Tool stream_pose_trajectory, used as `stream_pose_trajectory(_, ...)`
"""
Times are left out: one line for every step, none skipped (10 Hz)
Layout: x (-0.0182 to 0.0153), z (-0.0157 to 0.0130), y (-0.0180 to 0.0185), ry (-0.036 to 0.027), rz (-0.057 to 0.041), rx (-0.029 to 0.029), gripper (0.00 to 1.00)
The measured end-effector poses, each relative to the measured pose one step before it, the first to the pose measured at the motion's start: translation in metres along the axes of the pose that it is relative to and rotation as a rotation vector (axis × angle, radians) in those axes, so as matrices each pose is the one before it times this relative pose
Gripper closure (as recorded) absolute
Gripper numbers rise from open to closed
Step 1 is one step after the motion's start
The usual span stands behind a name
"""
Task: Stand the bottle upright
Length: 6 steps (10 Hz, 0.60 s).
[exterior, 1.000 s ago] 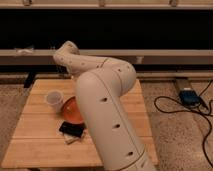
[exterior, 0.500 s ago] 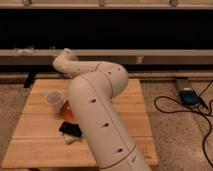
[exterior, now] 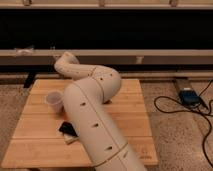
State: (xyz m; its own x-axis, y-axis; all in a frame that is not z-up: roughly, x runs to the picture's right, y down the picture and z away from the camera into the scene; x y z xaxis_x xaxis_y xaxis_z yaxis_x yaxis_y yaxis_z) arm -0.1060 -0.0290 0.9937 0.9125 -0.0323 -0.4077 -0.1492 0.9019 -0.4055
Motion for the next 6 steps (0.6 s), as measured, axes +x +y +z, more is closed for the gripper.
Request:
stream_pose_trajectory(0.00279,0.00404,0.00009,0.01119,-0.00041,-0.01109,0.23)
stream_pose_trajectory(0.00142,0.00300,0.00108,0.00780,-0.00148,-0.00876,0.22)
stream_pose_trajectory(0.00080,0.00137,0.00059,0.00527,-0.00090,-0.00621,0.22)
stream_pose_trajectory(0.00278,0.00277,0.00066,0.00600,0.00108,-0.00968,0.22)
stream_pose_trajectory(0.00348,0.00220,0.00004,0.00332,0.00197,-0.01050,0.22)
stream_pose_trajectory(0.00339,0.00194,0.00040,0.00002,0.00183,-0.01379,0.22)
